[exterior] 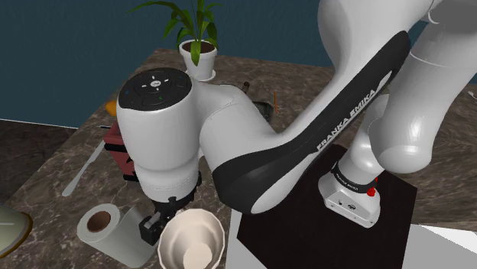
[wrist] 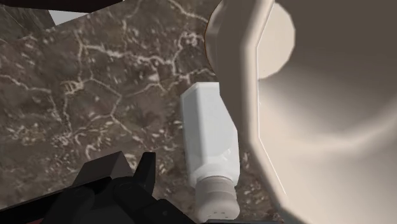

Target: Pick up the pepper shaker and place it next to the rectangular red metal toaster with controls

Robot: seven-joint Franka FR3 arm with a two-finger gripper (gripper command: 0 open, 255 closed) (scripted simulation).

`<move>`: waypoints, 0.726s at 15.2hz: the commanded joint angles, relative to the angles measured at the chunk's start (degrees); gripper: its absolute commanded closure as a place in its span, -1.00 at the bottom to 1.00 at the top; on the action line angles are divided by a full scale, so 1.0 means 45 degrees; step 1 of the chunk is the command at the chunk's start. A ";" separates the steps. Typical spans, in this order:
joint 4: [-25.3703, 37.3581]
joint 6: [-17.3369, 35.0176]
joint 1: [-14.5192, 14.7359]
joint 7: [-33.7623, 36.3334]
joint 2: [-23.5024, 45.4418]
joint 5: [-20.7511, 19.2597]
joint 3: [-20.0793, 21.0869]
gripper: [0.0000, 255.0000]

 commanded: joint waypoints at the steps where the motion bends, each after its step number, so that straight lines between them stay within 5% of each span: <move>1: 0.0167 -0.0555 -0.0115 -0.0360 -0.0543 0.0537 0.0120 -1.00; 11: 0.0443 -0.1229 -0.0194 -0.0728 -0.1104 0.1068 0.0170 -1.00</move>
